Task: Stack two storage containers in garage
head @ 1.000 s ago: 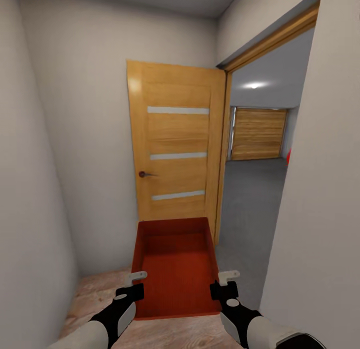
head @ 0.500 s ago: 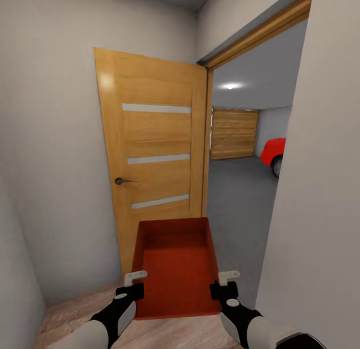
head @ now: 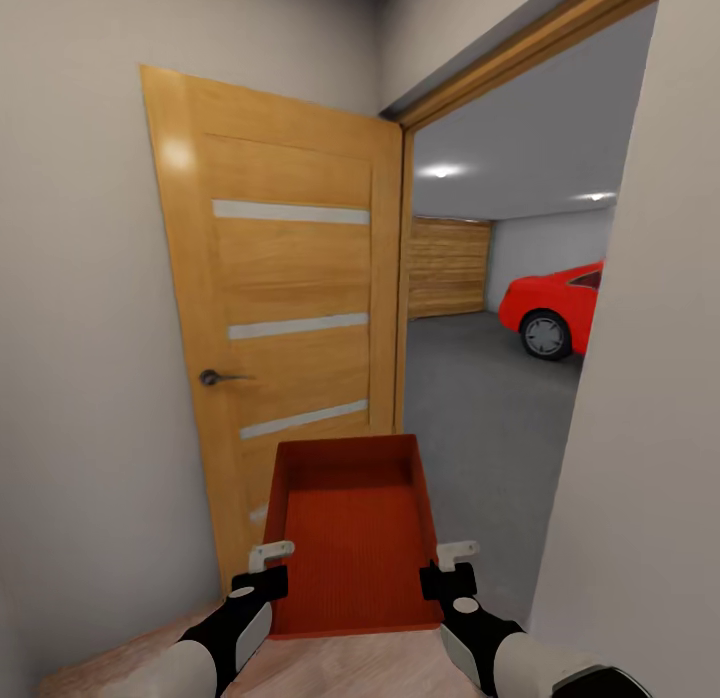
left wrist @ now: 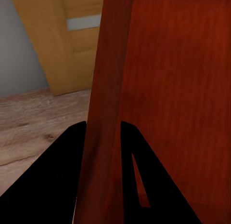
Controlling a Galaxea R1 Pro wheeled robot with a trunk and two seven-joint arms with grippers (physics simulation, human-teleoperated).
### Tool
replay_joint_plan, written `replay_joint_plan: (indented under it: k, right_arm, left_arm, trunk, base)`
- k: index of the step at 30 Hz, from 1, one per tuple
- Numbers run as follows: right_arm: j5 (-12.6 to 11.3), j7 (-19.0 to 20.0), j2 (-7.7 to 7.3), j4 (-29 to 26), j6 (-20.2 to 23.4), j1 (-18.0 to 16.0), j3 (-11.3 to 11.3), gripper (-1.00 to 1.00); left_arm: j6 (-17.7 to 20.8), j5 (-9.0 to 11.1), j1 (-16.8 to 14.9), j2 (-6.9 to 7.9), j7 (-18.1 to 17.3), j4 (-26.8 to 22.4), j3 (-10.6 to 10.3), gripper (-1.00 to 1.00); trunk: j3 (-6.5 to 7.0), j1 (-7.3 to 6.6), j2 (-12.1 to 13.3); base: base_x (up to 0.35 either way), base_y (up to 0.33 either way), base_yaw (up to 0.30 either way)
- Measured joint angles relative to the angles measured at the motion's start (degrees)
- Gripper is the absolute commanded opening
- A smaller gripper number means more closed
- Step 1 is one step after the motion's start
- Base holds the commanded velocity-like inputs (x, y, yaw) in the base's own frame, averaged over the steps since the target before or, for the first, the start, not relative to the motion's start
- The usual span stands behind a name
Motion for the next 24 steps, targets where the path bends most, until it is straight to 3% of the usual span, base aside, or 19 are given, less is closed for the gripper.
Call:
replay_joint_plan:
  k: [12, 24]
  right_arm:
    - [0.19, 0.10, -0.06, -0.03, 0.04, 0.02, -0.37, -1.00]
    - [0.24, 0.10, -0.06, -0.04, 0.05, 0.01, -0.41, -1.00]
  left_arm:
    - [0.31, -0.02, 0.00, -0.06, 0.13, -0.26, -0.12, -1.00]
    - [0.31, -0.03, 0.00, -0.06, 0.14, -0.27, -0.11, -1.00]
  trunk:
    - [0.35, 0.01, 0.00]
    - [0.72, 0.02, 0.00]
  base:
    - [0.288, 0.229, -0.269]
    - [0.167, 0.314, -0.275]
